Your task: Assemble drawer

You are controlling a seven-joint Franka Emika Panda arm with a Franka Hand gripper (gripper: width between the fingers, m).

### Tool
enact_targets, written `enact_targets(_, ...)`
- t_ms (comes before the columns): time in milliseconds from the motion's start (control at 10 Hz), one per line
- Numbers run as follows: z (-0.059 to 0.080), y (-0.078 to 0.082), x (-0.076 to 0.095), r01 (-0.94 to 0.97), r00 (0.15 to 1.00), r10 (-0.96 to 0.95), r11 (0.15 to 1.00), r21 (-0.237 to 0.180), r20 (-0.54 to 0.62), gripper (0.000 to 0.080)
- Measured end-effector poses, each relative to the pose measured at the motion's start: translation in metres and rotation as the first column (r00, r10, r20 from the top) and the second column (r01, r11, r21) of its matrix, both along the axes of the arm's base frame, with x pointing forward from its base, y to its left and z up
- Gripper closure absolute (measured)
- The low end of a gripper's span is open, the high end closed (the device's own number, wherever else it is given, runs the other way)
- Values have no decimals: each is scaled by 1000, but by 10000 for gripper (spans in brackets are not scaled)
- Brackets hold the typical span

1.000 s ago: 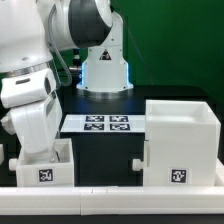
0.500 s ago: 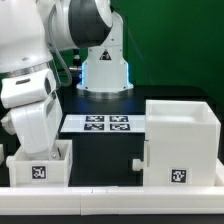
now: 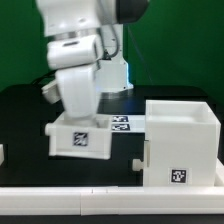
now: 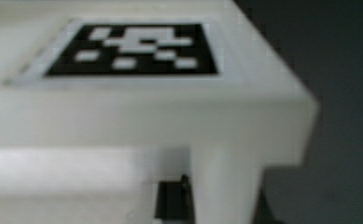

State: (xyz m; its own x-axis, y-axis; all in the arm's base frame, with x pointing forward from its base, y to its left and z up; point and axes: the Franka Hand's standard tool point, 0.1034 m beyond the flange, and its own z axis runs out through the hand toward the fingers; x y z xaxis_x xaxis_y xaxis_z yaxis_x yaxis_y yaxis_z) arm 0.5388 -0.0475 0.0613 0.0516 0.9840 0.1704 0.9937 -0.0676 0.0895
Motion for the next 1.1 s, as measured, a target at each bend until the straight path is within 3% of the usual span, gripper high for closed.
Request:
enact_targets(200, 9, 17, 8, 45, 999, -45, 999, -7, 4, 763)
enact_targets(500, 7, 18, 5, 69, 997, -69, 998, -6, -15, 763)
enact_targets(700, 11, 49, 3, 78, 993, -81, 996, -37, -84, 763)
enact_targets(800, 10, 57, 4, 67, 994, -69, 997, -33, -81, 763)
enact_targets(1100, 7, 56, 4, 70, 994, -72, 997, -30, -79, 763)
